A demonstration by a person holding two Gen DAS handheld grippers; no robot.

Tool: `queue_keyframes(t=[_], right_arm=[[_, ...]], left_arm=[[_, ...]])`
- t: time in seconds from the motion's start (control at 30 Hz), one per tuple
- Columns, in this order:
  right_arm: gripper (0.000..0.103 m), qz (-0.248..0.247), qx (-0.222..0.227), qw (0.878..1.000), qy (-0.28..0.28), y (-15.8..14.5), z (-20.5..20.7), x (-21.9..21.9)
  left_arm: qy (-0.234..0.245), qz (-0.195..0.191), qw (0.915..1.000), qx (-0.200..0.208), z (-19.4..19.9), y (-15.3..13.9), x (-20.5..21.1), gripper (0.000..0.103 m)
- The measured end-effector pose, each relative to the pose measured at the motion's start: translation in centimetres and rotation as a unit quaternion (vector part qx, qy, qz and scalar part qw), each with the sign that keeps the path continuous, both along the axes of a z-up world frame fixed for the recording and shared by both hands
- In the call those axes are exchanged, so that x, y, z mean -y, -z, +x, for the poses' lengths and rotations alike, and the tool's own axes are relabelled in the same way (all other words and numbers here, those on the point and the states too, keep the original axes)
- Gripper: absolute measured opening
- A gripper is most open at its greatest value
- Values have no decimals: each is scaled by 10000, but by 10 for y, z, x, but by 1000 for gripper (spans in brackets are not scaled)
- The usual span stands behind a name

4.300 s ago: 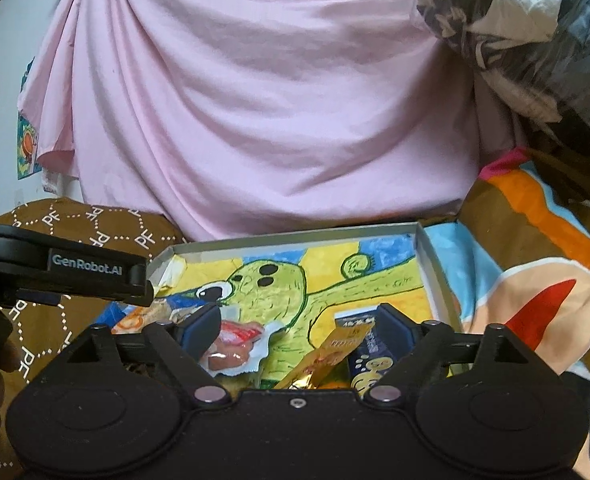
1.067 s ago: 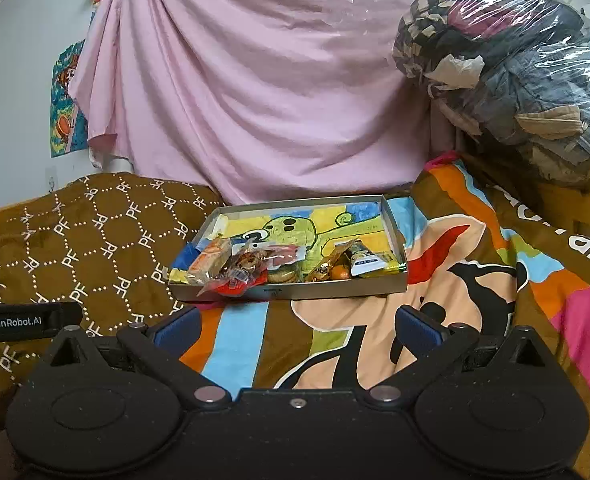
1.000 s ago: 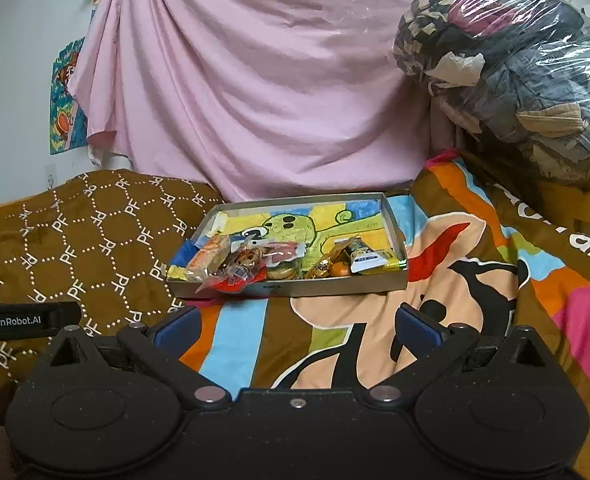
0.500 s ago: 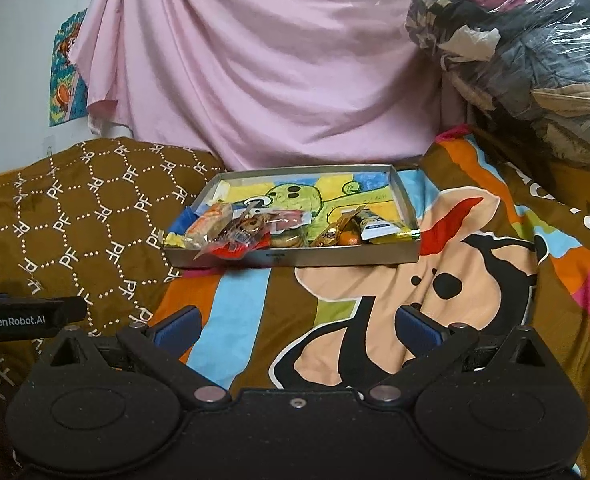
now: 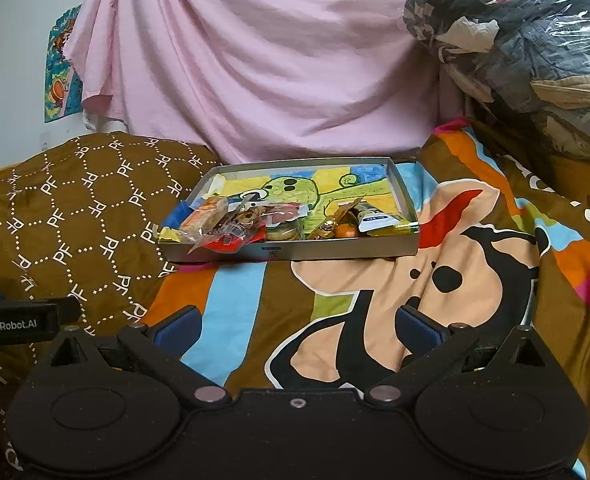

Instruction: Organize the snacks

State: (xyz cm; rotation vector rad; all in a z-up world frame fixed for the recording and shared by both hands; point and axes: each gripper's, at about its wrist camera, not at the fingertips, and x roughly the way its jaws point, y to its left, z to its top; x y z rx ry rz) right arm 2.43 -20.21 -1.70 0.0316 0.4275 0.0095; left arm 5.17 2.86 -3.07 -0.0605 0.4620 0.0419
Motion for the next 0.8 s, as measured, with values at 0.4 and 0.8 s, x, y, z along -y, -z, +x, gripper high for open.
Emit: queue_keyframes(t=[0.4,0.8], right_arm=[[102,55,-112,9999,38,3,4,2],[102,75,-151,9999,33,5,4,3]], left_arm=[[-43,-137,9999,-76,1,3,-4,103],[-30,-160,9998,-104,1,5,-2,103]])
